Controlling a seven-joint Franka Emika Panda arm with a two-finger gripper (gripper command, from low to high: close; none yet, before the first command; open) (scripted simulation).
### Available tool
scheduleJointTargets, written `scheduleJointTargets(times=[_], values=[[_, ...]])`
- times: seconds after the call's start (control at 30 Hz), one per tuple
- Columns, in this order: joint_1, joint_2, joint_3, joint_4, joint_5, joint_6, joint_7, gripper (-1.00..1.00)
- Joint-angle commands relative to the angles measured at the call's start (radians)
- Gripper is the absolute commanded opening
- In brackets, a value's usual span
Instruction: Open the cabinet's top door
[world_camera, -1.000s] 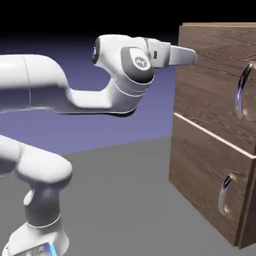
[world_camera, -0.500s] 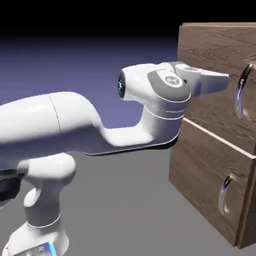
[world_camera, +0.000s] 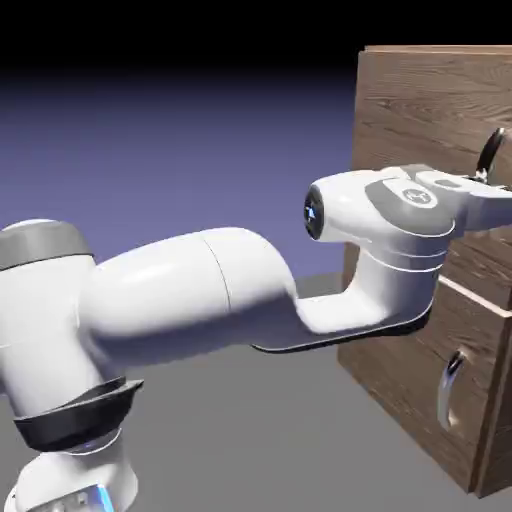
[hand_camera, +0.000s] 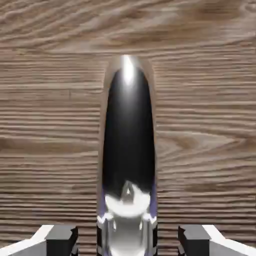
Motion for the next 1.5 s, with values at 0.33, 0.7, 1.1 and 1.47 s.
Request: scheduleJointTargets(times=[0.33,0.7,1.1,1.47], values=[[-0.369,-0.059,0.286,-0.399,0.048,-0.329,0.112,-1.00],[-0.651,-0.170,0.680,-0.719,0.341,-0.658,0.140,-1.00],[-0.698,-0.232,1.115,-0.841,0.747,-0.977,0.153,-1.00],[-0.688,-0.105,1.513,-0.776,1.124,-1.281,0.222,-1.00]])
